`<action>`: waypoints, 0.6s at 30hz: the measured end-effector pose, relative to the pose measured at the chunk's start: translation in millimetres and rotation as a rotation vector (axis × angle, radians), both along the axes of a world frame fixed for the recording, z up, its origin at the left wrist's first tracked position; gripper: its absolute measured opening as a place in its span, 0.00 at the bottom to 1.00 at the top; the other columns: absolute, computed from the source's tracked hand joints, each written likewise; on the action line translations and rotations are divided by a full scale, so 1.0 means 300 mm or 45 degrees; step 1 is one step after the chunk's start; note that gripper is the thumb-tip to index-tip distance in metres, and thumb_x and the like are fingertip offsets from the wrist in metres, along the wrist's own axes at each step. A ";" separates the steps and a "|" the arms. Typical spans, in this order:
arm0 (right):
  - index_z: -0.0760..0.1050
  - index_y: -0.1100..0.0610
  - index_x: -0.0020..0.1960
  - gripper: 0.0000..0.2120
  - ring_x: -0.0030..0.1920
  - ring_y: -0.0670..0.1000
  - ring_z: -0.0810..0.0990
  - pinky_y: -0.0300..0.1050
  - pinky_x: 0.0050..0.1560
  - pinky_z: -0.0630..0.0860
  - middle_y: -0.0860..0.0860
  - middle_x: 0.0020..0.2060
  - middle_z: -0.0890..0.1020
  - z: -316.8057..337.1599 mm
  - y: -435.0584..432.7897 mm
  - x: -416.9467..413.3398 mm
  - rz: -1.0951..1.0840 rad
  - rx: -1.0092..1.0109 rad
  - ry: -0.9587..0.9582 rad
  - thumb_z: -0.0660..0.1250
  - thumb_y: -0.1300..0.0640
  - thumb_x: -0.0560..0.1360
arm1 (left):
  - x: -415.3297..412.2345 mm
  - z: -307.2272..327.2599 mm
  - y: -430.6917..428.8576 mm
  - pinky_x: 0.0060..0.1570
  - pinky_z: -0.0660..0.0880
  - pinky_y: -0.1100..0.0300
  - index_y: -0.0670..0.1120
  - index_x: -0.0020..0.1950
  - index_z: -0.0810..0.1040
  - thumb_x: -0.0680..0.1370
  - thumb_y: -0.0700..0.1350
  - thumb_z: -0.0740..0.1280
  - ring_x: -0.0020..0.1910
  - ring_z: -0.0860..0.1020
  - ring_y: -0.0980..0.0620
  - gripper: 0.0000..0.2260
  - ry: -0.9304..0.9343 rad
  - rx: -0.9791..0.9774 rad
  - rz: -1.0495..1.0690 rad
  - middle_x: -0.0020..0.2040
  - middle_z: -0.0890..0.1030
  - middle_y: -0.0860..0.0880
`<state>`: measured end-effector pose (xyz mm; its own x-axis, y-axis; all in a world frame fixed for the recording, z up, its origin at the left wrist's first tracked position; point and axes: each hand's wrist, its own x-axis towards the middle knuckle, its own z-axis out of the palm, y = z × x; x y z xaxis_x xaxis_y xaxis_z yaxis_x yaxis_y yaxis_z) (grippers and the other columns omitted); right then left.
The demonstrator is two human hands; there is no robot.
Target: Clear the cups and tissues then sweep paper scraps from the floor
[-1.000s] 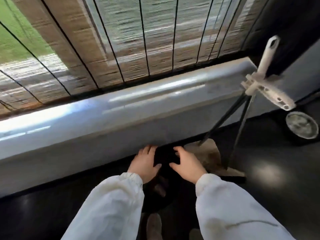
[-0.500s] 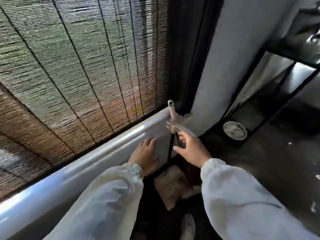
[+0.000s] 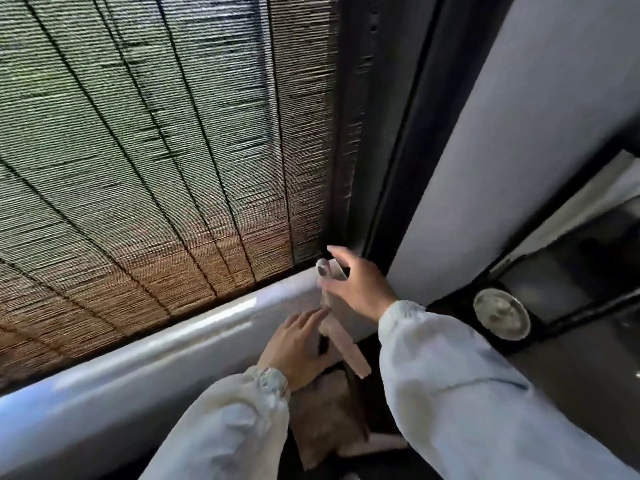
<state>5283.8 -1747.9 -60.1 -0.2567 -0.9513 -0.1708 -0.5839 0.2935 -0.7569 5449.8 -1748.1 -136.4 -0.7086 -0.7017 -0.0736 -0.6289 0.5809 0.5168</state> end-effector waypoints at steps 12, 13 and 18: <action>0.83 0.55 0.53 0.08 0.41 0.38 0.78 0.18 0.41 0.67 0.43 0.43 0.82 -0.042 0.005 -0.056 -0.053 -0.184 -0.105 0.70 0.59 0.74 | -0.030 -0.085 -0.028 0.63 0.70 0.54 0.57 0.65 0.74 0.68 0.67 0.66 0.66 0.67 0.52 0.28 0.014 0.035 -0.057 0.66 0.73 0.57; 0.83 0.54 0.51 0.07 0.41 0.38 0.78 0.19 0.41 0.68 0.42 0.42 0.82 -0.034 0.039 -0.071 -0.083 -0.183 -0.110 0.71 0.58 0.74 | -0.032 -0.088 -0.033 0.62 0.70 0.53 0.58 0.65 0.74 0.67 0.68 0.65 0.65 0.66 0.52 0.28 0.004 0.012 -0.074 0.65 0.73 0.57; 0.82 0.45 0.45 0.07 0.46 0.40 0.82 0.31 0.50 0.75 0.43 0.43 0.85 0.004 0.239 -0.128 -0.291 -0.188 -0.242 0.73 0.56 0.71 | -0.061 -0.112 -0.074 0.58 0.71 0.54 0.60 0.66 0.73 0.69 0.63 0.70 0.61 0.67 0.50 0.26 -0.125 -0.156 -0.220 0.59 0.71 0.53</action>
<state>5245.5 -1676.3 -58.9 -0.4434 -0.8907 -0.1007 -0.3597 0.2797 -0.8902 5431.7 -1770.3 -169.9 -0.8129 -0.5782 -0.0699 -0.5581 0.7390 0.3773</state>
